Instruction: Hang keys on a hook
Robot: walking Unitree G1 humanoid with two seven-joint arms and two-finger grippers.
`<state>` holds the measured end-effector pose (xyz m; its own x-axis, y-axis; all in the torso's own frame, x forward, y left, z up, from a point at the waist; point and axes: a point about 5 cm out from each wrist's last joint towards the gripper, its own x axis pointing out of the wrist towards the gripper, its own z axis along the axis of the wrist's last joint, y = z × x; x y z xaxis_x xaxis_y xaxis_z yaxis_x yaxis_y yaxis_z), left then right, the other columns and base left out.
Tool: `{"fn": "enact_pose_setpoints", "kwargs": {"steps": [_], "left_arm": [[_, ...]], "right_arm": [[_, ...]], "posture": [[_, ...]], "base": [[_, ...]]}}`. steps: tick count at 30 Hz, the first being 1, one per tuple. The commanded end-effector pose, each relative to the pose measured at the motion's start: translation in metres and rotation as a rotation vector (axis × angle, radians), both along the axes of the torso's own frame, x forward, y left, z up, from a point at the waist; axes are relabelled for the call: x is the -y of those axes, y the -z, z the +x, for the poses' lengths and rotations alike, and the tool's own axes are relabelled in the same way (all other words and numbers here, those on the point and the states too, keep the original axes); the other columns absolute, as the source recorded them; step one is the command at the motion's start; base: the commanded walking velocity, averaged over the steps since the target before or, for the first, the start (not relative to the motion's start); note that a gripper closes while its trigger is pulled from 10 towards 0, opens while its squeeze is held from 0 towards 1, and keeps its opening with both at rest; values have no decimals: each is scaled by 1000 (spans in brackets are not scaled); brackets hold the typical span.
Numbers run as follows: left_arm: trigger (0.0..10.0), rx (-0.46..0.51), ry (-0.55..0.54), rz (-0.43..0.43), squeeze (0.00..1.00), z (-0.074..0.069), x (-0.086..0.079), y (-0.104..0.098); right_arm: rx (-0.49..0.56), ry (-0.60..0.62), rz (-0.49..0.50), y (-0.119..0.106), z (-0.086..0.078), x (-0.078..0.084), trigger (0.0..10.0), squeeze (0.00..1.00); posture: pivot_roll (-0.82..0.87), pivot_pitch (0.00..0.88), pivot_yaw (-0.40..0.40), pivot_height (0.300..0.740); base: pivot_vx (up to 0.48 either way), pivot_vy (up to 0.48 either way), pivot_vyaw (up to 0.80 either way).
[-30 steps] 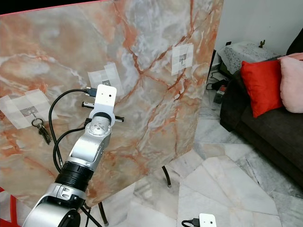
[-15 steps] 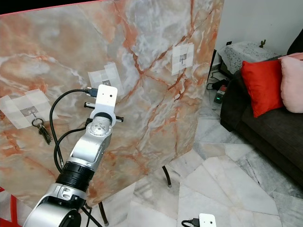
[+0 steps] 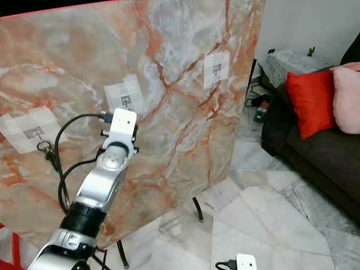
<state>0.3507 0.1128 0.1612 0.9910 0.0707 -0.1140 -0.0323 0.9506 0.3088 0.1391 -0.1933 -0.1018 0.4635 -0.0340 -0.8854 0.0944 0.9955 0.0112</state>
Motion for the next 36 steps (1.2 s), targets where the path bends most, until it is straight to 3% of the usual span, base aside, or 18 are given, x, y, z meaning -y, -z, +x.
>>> {"fn": "enact_pose_setpoints", "kwargs": {"steps": [1,3,5,7,11,15,17,20,22,24,28,31,34,36], "left_arm": [[10000,12,8,1,796,-3,-1,-4],[10000,0,29,0,780,-7,-2,-2],[10000,-18,40,19,0,-12,-7,1],[10000,-30,43,32,0,-15,-11,4],[10000,-129,54,186,0,-39,-43,41],[10000,-240,94,216,0,-59,-64,70],[10000,-359,128,264,0,-73,-82,99],[10000,-433,124,271,0,-81,-95,122],[10000,-468,133,271,0,-86,-98,132],[10000,-530,137,162,0,-95,-97,157],[10000,-587,122,170,0,-102,-99,174],[10000,-633,133,111,0,-115,-90,195],[10000,-693,142,112,0,-126,-87,210],[10000,-747,88,67,0,-139,-88,221]], "right_arm": [[2,10,3,0,1,0,10000,0],[2,9,4,0,1,0,10000,0],[2,12,4,0,1,0,10000,0],[1,13,4,0,0,0,10000,0],[-2,5,3,0,0,0,10000,0],[-2,2,2,0,1,1,10000,0],[-1,-3,-1,-1,1,1,10000,0],[-1,-6,-2,-1,1,2,10000,0],[0,-7,-2,-1,1,2,10000,0],[1,-11,-3,-1,2,2,10000,0],[3,-15,-2,-1,2,2,10000,0],[9,-11,2,-1,2,2,10000,0],[7,-12,1,-1,1,2,10000,0],[6,-11,1,-1,1,2,10000,0]], "posture": [[-1,0,-27,722],[-4,0,-25,722],[-4,0,-24,722],[-4,0,-24,722],[7,0,-26,722],[12,0,-29,722],[20,0,-36,722],[20,0,-37,722],[18,0,-38,722],[17,0,-40,722],[8,0,-37,722],[-5,0,-34,722],[-4,0,-34,722],[-17,0,-29,722]], "base": [[0,0,0],[0,0,0],[0,0,0],[0,0,0],[0,0,0],[0,0,0],[0,0,0],[0,0,0],[0,0,0],[0,0,0],[0,0,0],[0,0,0],[0,0,0],[0,0,0]]}}
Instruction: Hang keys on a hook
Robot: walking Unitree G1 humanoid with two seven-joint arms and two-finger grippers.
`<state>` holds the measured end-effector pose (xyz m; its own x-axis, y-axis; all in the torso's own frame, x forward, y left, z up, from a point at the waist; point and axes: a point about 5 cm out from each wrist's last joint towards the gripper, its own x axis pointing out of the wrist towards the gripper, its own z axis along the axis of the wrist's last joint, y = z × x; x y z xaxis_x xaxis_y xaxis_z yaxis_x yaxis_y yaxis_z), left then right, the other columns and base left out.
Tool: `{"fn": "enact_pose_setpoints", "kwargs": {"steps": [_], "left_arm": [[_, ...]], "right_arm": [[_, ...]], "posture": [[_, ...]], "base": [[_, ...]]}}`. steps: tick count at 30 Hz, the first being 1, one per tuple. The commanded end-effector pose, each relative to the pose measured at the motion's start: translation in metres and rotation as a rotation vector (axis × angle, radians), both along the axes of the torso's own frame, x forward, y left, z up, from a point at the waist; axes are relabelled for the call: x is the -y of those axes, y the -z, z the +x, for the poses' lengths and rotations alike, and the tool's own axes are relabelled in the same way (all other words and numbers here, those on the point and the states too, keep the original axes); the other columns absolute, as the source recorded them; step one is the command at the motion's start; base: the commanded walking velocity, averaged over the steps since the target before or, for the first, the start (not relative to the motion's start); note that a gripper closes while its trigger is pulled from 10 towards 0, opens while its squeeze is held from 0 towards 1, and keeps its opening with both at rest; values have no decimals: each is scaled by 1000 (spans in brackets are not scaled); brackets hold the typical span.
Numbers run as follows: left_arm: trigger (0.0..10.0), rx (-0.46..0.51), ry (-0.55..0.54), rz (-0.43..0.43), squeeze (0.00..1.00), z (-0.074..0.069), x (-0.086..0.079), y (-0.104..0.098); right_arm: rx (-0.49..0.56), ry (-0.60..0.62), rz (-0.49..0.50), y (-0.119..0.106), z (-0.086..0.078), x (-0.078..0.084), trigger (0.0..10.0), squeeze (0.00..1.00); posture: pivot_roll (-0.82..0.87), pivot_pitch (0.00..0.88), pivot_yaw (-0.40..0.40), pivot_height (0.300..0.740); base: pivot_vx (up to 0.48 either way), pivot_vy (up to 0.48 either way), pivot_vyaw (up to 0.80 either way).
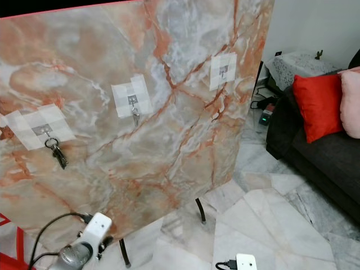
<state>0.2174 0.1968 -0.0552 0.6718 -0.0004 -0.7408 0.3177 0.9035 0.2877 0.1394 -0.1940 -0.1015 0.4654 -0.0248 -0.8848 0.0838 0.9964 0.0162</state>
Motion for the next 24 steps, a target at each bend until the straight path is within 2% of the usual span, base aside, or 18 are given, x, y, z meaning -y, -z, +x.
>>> {"fn": "enact_pose_setpoints", "kwargs": {"steps": [1,2,4,6,10,24], "left_arm": [[10000,-23,-45,-6,0,-6,-4,5],[10000,-77,-113,-24,0,-19,-7,14],[10000,-121,-148,-18,0,-30,-10,21],[10000,-134,-176,-24,0,-35,-11,24],[10000,-114,-224,-40,0,-36,-12,25],[10000,-116,-298,-31,0,-36,-19,25]], "right_arm": [[5,0,-3,0,1,1,10000,0],[5,0,-3,0,0,1,10000,0],[5,-1,-4,0,0,0,10000,0],[9,-4,-8,0,0,0,10000,0],[15,-21,-13,-1,1,1,10000,0],[23,-22,4,-2,5,-2,10000,0]], "posture": [[-17,0,-29,722],[-23,0,-26,722],[-32,0,-22,722],[-33,0,-21,722],[-29,0,-24,722],[-16,0,-30,722]], "base": [[0,0,0],[0,0,0],[0,0,0],[0,0,0],[0,0,0],[0,0,800]]}}
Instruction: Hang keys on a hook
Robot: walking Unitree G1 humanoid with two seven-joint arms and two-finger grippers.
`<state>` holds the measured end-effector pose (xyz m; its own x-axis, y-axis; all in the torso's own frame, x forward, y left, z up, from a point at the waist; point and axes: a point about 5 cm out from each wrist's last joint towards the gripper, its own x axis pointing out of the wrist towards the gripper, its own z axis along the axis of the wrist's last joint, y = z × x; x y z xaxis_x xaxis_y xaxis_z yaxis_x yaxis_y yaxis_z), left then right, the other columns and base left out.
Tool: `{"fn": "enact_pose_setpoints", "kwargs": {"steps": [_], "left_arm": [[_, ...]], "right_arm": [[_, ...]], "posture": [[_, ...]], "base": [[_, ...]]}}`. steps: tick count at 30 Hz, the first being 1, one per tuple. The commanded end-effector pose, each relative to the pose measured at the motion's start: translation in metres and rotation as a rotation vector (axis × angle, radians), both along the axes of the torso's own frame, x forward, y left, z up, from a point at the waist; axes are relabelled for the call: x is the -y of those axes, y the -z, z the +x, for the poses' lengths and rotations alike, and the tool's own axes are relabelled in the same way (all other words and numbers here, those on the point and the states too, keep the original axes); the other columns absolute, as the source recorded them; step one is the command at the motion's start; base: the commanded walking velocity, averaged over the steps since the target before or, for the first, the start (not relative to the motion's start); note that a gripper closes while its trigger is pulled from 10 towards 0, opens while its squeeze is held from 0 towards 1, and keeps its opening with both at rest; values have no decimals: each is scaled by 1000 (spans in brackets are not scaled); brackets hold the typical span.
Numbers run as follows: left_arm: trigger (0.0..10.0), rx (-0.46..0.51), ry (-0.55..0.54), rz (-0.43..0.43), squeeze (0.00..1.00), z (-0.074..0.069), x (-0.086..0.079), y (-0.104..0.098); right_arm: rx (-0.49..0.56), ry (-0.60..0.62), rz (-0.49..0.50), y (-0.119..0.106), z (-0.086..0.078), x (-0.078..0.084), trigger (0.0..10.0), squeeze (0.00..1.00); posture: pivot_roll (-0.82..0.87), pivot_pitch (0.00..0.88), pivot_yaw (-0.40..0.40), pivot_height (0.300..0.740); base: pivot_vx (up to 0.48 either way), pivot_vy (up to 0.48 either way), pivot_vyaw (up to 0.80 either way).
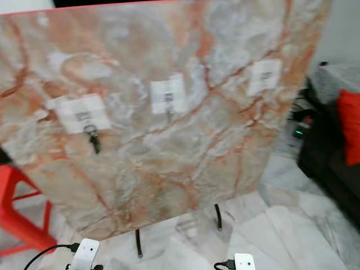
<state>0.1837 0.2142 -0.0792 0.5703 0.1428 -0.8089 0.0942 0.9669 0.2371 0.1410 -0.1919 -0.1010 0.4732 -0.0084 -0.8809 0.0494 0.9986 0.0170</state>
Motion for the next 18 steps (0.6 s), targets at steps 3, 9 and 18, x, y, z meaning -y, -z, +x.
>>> {"fn": "enact_pose_setpoints", "kwargs": {"steps": [3,9,18], "left_arm": [[10000,-13,-36,-4,0,-4,0,2],[10000,-31,-44,-12,0,-9,4,6],[10000,-56,-53,-12,0,-14,7,9]], "right_arm": [[15,13,2,-2,4,0,10000,0],[14,14,1,-2,4,2,10000,0],[12,6,0,-2,5,4,10000,0]], "posture": [[-14,0,-35,722],[-7,0,-47,722],[-7,0,-61,722]], "base": [[0,0,800],[0,0,800],[0,0,800]]}}
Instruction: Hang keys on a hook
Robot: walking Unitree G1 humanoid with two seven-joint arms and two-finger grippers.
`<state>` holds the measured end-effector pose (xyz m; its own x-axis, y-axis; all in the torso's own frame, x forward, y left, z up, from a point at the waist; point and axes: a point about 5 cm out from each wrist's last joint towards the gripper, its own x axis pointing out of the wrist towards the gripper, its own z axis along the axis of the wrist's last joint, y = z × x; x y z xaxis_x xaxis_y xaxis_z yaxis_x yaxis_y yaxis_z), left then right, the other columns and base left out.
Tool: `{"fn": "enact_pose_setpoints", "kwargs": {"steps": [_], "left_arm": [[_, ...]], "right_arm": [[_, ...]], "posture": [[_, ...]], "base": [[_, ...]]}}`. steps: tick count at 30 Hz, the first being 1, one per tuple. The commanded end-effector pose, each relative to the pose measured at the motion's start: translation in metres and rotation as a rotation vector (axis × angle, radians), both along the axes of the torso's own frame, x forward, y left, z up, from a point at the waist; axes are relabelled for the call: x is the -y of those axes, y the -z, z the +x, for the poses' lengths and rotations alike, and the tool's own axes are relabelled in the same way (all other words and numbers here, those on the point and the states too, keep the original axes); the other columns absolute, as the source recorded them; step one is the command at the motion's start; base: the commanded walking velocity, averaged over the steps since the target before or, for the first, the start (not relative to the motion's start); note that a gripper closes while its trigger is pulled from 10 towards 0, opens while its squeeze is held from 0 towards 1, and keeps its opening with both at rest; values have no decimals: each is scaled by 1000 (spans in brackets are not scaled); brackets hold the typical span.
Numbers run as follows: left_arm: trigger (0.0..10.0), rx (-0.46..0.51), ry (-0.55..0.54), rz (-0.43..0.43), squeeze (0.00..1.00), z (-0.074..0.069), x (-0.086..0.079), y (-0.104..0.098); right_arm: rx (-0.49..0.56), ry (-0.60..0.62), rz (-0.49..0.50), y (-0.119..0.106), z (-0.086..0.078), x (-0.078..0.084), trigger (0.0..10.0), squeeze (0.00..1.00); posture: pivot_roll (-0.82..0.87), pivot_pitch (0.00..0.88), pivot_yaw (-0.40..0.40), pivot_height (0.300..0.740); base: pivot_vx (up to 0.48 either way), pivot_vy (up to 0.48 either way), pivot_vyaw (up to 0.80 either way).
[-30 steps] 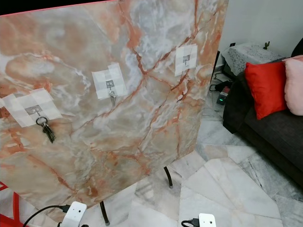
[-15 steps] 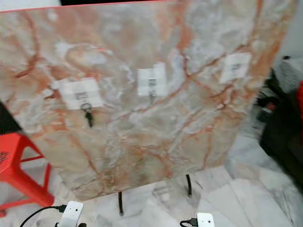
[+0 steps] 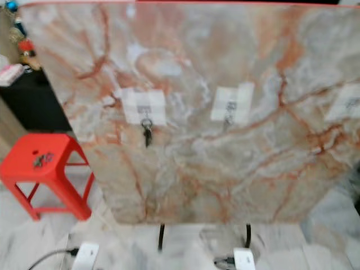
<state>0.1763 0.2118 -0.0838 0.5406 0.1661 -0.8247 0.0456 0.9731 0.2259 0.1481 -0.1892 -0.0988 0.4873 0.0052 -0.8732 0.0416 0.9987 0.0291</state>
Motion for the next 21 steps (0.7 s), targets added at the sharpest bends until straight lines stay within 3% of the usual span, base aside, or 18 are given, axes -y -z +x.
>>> {"fn": "enact_pose_setpoints", "kwargs": {"steps": [1,7,11,21], "left_arm": [[10000,-32,3,-7,0,-7,5,4],[10000,-37,-13,-16,0,-10,5,6],[10000,-53,-16,-17,0,-16,8,9],[10000,-65,-4,-16,0,-22,11,11]], "right_arm": [[-5,12,-12,0,-2,7,10000,0],[-5,11,-5,0,-2,8,10000,0],[-5,28,0,0,-3,8,10000,0],[-12,40,2,1,-5,7,10000,0]], "posture": [[-5,0,-65,722],[0,0,-74,722],[0,0,-70,722],[-9,0,-56,722]], "base": [[0,0,800],[0,0,734],[0,142,0],[0,357,0]]}}
